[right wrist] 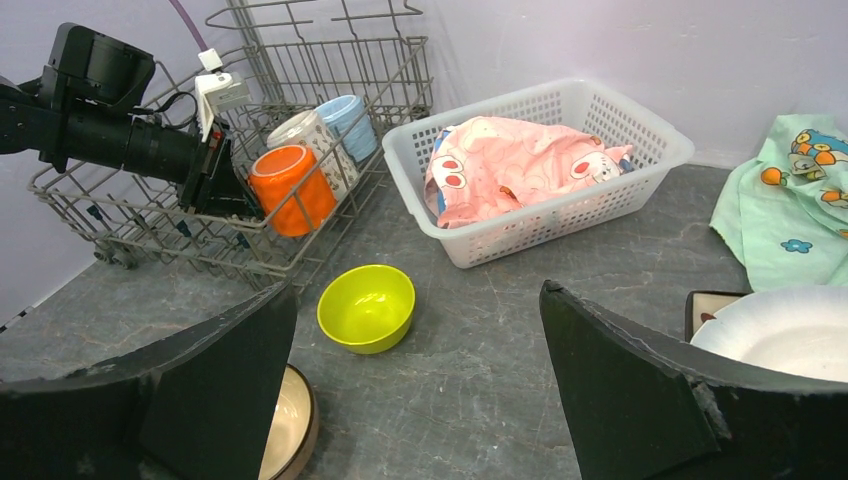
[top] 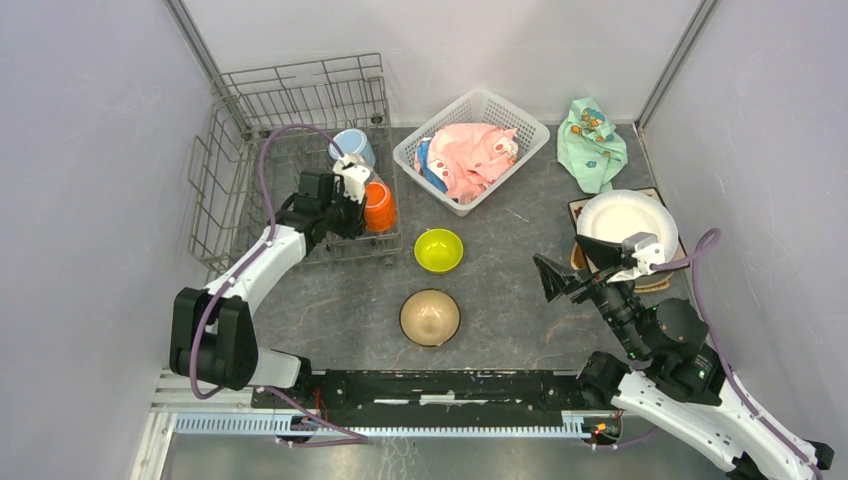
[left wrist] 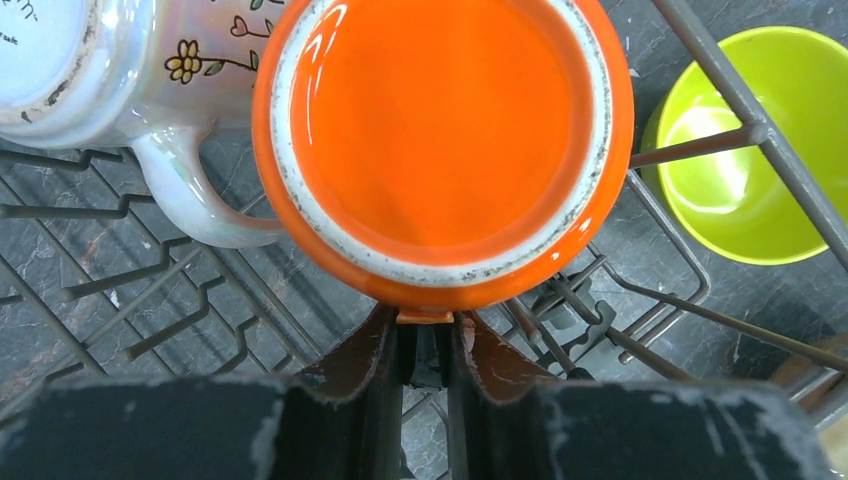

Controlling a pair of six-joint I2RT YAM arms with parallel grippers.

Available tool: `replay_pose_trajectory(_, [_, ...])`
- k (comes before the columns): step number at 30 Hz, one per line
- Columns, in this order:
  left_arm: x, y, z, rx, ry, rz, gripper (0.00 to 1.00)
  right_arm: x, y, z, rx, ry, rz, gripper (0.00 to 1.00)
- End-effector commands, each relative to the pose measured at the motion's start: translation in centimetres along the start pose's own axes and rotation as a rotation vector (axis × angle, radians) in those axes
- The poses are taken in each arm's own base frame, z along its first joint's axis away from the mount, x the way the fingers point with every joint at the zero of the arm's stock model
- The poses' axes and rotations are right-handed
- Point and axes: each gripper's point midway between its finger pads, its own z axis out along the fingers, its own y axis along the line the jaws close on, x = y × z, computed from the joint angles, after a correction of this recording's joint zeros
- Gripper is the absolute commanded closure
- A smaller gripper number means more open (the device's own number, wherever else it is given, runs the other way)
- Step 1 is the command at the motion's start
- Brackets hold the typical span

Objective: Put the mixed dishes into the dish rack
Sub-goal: Turn the cup upside down in the dish rack.

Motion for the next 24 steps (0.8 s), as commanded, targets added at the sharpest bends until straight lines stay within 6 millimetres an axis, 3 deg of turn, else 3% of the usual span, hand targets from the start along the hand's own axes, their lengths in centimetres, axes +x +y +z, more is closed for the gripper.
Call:
replay_pose_trajectory(1, [3.9, 0.0, -0.3, -0.026, 0.144, -0.056, 0.77, -1.6, 0.2, -0.2, -0.013, -0.049, 0.029, 0.02])
replay_pose_trajectory(12, [2.7, -0.2, -1.2, -0.023, 0.119, -0.064, 0.61, -1.6, 0.2, 0.0, -0.006, -0.044, 0.014, 0.02])
replay_pose_trajectory(19, [-1.1, -0.6, -3.3, -0.005, 0.042, -0.076, 0.49, -0.8, 0.3, 0.4, -0.001, -0.019, 0.018, 0.02])
replay_pose_trajectory(24, [-5.0, 0.4, -5.4, -0.079, -0.073, -0.12, 0.44, 0.3, 0.7, 0.9, -0.005, 0.008, 0.03, 0.02])
